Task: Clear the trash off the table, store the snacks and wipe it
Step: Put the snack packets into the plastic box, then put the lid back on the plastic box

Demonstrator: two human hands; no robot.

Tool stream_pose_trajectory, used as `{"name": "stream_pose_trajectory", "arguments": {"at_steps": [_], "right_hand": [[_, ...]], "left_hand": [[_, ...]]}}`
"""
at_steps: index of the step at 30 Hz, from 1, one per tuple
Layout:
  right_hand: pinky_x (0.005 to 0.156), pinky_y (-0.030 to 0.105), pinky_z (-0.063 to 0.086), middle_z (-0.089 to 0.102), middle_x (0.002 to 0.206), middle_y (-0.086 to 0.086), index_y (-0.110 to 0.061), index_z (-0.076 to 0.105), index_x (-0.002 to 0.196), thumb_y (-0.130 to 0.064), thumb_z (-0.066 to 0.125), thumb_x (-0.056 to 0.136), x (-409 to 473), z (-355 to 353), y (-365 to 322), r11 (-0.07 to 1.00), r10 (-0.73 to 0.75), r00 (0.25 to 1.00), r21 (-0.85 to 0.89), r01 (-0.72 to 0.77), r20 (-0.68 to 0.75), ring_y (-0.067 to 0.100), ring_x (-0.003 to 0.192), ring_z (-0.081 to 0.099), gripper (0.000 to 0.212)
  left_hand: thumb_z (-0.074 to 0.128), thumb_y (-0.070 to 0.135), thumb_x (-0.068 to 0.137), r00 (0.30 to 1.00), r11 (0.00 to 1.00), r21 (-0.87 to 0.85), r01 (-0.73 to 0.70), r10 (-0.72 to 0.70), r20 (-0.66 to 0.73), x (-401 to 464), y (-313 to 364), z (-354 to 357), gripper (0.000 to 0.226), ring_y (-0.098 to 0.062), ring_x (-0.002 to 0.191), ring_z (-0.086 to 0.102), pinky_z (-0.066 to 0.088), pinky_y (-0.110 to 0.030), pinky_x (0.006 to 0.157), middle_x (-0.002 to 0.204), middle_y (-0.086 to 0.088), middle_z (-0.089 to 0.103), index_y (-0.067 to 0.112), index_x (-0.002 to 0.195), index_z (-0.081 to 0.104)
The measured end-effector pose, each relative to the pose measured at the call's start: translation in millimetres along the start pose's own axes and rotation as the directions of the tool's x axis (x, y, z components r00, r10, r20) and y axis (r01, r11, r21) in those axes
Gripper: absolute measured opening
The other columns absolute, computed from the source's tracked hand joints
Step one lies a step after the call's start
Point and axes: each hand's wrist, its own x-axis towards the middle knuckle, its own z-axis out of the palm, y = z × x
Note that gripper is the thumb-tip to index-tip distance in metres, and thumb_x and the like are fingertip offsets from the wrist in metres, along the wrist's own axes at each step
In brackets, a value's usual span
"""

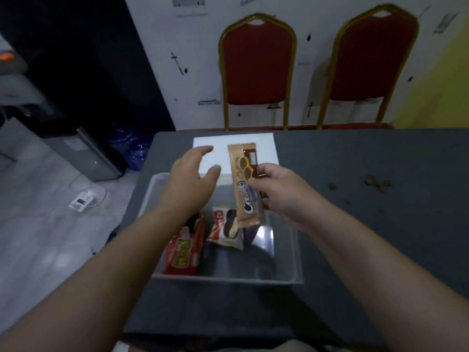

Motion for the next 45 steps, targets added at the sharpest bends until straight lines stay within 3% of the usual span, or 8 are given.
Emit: {"name": "stream_pose_trajectory", "arguments": {"at_steps": [4, 8, 15, 27, 30, 36, 41, 45], "right_hand": [[0.078, 0.044, 0.057, 0.069, 0.097, 0.008, -0.021, 0.059, 0.09, -0.01, 0.055, 0.088, 16, 41, 24, 0.927, 0.148, 0.987, -0.355, -0.119, 0.058, 0.025, 0.085, 0.067, 0.012], [0.083, 0.029, 0.046, 0.058, 0.121, 0.007, -0.017, 0.054, 0.126, -0.007, 0.049, 0.088, 30, 59, 45, 0.495, 0.289, 0.948, -0.868, -0.029, 0.134, 0.025, 0.105, 0.056, 0.039], [0.095, 0.034, 0.047, 0.056, 0.13, -0.002, -0.027, 0.051, 0.135, -0.017, 0.05, 0.093, 50, 84, 71, -0.029, 0.403, 0.898, -0.978, 0.206, 0.178, 0.023, 0.111, 0.055, 0.043], [0.067, 0.028, 0.051, 0.061, 0.086, 0.001, -0.016, 0.067, 0.111, -0.012, 0.056, 0.089, 46, 89, 85, -0.079, 0.342, 0.908, -0.955, 0.284, 0.242, 0.019, 0.08, 0.059, 0.025], [0.066, 0.027, 0.051, 0.048, 0.07, -0.002, -0.012, 0.066, 0.104, -0.014, 0.057, 0.089, 44, 90, 81, -0.114, 0.343, 0.913, -0.955, 0.273, 0.22, 0.016, 0.072, 0.053, 0.018], [0.073, 0.033, 0.054, 0.045, 0.07, 0.0, -0.008, 0.065, 0.104, -0.021, 0.058, 0.09, 39, 93, 68, -0.153, 0.351, 0.914, -0.951, 0.268, 0.201, 0.02, 0.075, 0.053, 0.02], [0.067, 0.027, 0.045, 0.067, 0.098, -0.001, -0.021, 0.066, 0.109, -0.04, 0.047, 0.094, 29, 77, 20, 0.055, 0.073, 0.957, -0.959, 0.279, 0.282, 0.015, 0.08, 0.055, 0.031], [0.073, 0.025, 0.044, 0.064, 0.093, -0.013, -0.029, 0.068, 0.106, -0.039, 0.052, 0.093, 36, 25, -33, 0.412, -0.282, 0.953, -0.884, 0.221, 0.107, 0.006, 0.082, 0.056, 0.022]], "left_hand": [[0.056, 0.027, 0.091, 1.0, 0.99, 0.14, 0.018, -0.017, -0.01, -14, -54, -24, 0.047, -0.017, 0.134, 0.035, 0.028, -0.038, 0.11, 0.144, 0.002, 0.043, 0.022, 0.136, 0.045], [0.057, 0.027, 0.089, 1.0, 0.973, 0.232, -0.009, 0.002, 0.031, -23, -85, -27, 0.049, -0.016, 0.136, 0.03, 0.025, -0.041, 0.114, 0.146, 0.003, 0.039, 0.024, 0.136, 0.044], [0.058, 0.024, 0.087, 0.997, 0.974, 0.22, -0.06, 0.067, -0.026, -25, -98, -22, 0.056, -0.019, 0.133, 0.036, 0.025, -0.035, 0.112, 0.142, -0.001, 0.044, 0.016, 0.139, 0.039], [0.057, 0.026, 0.087, 0.998, 0.97, 0.236, -0.061, 0.065, -0.012, -24, -98, -23, 0.061, -0.017, 0.136, 0.028, 0.025, -0.036, 0.112, 0.144, 0.0, 0.041, 0.018, 0.142, 0.033], [0.058, 0.027, 0.087, 0.998, 0.968, 0.243, -0.067, 0.069, -0.002, -24, -97, -22, 0.063, -0.018, 0.136, 0.026, 0.024, -0.037, 0.112, 0.145, 0.0, 0.04, 0.018, 0.143, 0.031], [0.059, 0.029, 0.086, 0.997, 0.965, 0.254, -0.072, 0.073, 0.005, -22, -99, -19, 0.064, -0.019, 0.134, 0.029, 0.025, -0.038, 0.111, 0.144, 0.0, 0.039, 0.021, 0.143, 0.031], [0.054, 0.041, 0.088, 0.999, 0.954, 0.3, -0.005, 0.019, -0.042, 1, -93, -28, 0.06, -0.025, 0.118, 0.046, 0.037, -0.043, 0.098, 0.131, -0.001, 0.053, 0.024, 0.141, 0.033], [0.049, 0.04, 0.091, 0.99, 0.99, 0.0, 0.14, -0.14, -0.02, 54, -76, -40, 0.047, -0.018, 0.107, 0.053, 0.043, -0.032, 0.086, 0.127, 0.002, 0.055, 0.023, 0.134, 0.044]]}}
